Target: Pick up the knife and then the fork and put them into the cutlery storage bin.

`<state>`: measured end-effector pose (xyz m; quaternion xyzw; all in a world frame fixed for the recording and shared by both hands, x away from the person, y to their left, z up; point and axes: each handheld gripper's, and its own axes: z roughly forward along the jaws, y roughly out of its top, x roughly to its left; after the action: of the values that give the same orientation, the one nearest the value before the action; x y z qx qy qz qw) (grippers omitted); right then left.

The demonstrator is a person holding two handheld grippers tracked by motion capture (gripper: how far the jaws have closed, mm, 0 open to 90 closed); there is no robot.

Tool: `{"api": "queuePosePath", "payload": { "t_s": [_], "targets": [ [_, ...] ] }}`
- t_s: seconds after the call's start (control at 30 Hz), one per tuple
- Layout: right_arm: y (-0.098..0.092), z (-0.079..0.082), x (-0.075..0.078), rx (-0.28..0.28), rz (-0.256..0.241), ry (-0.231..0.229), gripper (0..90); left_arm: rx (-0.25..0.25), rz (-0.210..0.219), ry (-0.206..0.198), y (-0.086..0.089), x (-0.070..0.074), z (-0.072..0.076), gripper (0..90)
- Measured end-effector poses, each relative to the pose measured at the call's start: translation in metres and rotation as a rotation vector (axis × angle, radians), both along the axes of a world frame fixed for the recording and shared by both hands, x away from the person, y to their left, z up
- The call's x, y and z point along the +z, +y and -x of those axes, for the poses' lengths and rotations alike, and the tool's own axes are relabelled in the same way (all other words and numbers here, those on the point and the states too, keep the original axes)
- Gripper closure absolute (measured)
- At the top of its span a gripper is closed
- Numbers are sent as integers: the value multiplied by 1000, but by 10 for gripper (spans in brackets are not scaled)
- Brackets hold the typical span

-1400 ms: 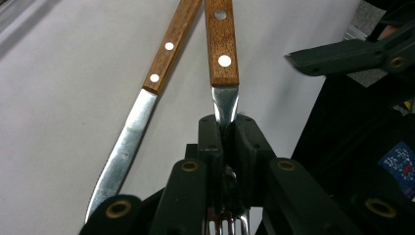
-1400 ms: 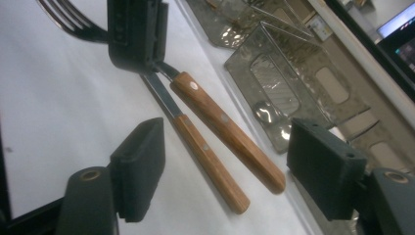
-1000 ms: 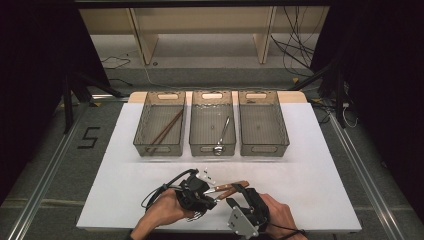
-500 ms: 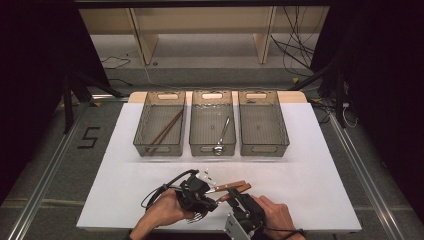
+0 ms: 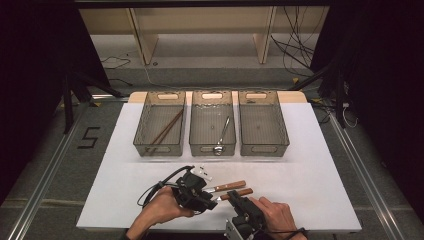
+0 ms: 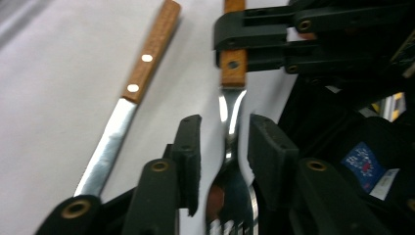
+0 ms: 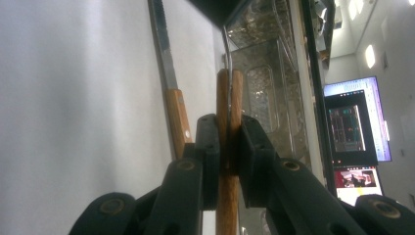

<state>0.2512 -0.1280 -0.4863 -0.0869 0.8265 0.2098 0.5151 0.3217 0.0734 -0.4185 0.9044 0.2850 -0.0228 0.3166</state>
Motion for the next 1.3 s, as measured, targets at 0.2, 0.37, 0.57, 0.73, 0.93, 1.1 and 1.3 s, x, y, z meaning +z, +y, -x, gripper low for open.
{"api": "queuePosePath", "payload": {
  "t_s": [0.2,0.37,0.57,0.73,0.93,1.1,1.3],
  "targets": [
    [-7,-4,2,-34,14,12,811,73,47,-64,15,14,-4,404],
    [-16,-9,6,-68,6,28,811,140,98,-123,38,29,-9,333],
    [-32,-20,17,-129,-29,60,811,244,149,-200,66,39,-15,299],
    [-45,-33,32,-212,-137,131,811,278,171,-228,79,26,-17,277],
    [-57,-54,54,-302,-292,284,810,289,178,-227,84,3,-17,239],
    [-65,-74,71,-342,-459,409,810,317,233,-259,89,-10,-16,232],
    [-80,-104,90,-386,-649,581,810,339,255,-284,94,-24,-11,222]
  ]
}}
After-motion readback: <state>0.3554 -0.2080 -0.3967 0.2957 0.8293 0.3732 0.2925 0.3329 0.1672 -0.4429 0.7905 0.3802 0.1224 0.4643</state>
